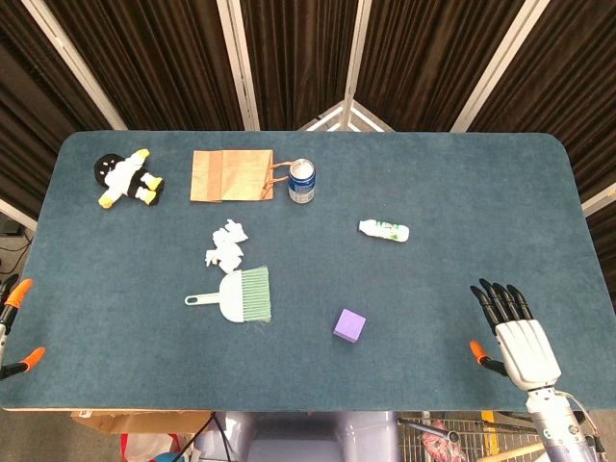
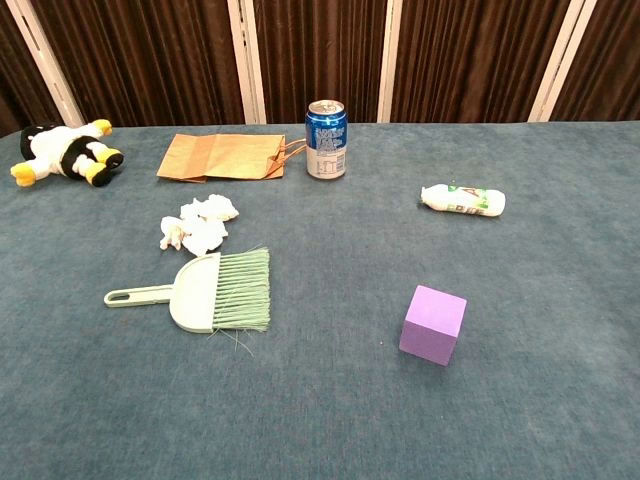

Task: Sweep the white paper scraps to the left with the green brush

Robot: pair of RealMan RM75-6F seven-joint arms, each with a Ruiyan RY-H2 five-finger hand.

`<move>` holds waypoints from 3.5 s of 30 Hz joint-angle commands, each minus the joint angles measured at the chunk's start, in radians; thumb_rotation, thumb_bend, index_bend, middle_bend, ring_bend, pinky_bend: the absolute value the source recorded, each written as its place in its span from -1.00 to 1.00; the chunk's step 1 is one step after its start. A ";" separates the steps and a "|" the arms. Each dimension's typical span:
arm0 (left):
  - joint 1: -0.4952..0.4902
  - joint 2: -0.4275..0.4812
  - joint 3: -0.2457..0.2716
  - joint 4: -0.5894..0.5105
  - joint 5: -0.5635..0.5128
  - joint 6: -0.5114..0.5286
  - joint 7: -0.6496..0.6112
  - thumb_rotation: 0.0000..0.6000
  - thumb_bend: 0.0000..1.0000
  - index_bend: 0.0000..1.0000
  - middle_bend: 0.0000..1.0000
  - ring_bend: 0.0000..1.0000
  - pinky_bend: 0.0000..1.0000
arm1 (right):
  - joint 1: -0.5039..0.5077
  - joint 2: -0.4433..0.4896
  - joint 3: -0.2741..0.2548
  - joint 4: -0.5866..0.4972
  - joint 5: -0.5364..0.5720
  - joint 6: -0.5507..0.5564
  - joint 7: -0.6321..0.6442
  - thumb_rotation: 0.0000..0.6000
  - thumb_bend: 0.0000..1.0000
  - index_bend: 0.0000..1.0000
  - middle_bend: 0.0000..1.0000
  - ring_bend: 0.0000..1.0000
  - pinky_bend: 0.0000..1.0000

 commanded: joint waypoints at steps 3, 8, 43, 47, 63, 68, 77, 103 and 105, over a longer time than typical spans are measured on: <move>0.001 0.001 0.001 -0.001 -0.001 0.000 0.000 1.00 -0.87 -1.00 -1.00 -1.00 -0.98 | 0.000 0.000 0.000 -0.003 -0.001 0.002 0.000 1.00 -0.31 -1.00 -1.00 -1.00 -1.00; -0.006 0.002 0.003 -0.009 0.000 -0.014 0.004 1.00 -0.87 -1.00 -0.96 -0.95 -0.87 | -0.002 0.001 -0.003 -0.004 -0.005 0.004 -0.004 1.00 -0.31 -1.00 -1.00 -1.00 -1.00; -0.589 -0.561 -0.234 -0.082 -0.823 -0.362 0.815 1.00 -0.33 -0.12 1.00 1.00 0.96 | 0.005 0.014 -0.004 -0.014 -0.002 -0.010 0.065 1.00 -0.31 -1.00 -1.00 -1.00 -1.00; -0.606 -0.587 -0.228 -0.059 -0.852 -0.351 0.826 1.00 -0.25 -0.12 1.00 1.00 0.96 | 0.005 0.016 -0.003 -0.015 -0.001 -0.010 0.069 1.00 -0.31 -1.00 -1.00 -1.00 -1.00; -0.628 -0.624 -0.196 -0.010 -0.897 -0.330 0.808 1.00 -0.09 -0.12 1.00 1.00 0.96 | 0.006 0.017 -0.004 -0.018 -0.002 -0.011 0.072 1.00 -0.31 -1.00 -1.00 -1.00 -1.00; -0.629 -0.634 -0.181 0.005 -0.900 -0.330 0.794 1.00 -0.07 -0.05 1.00 1.00 0.96 | 0.006 0.017 -0.004 -0.019 -0.002 -0.011 0.069 1.00 -0.31 -1.00 -1.00 -1.00 -1.00; -0.626 -0.628 -0.167 -0.005 -0.867 -0.314 0.766 1.00 0.56 0.56 1.00 1.00 0.98 | 0.004 0.018 -0.003 -0.019 0.001 -0.010 0.069 1.00 -0.31 -1.00 -1.00 -1.00 -1.00; -0.870 -0.560 -0.393 0.097 -1.016 -0.381 0.877 1.00 0.62 0.63 1.00 1.00 1.00 | 0.013 0.020 0.007 -0.023 0.037 -0.038 0.084 1.00 -0.31 -1.00 -1.00 -1.00 -1.00; -0.881 -0.578 -0.394 0.135 -1.037 -0.390 0.871 1.00 0.62 0.63 1.00 1.00 1.00 | 0.014 0.022 0.008 -0.025 0.041 -0.041 0.088 1.00 -0.31 -1.00 -1.00 -1.00 -1.00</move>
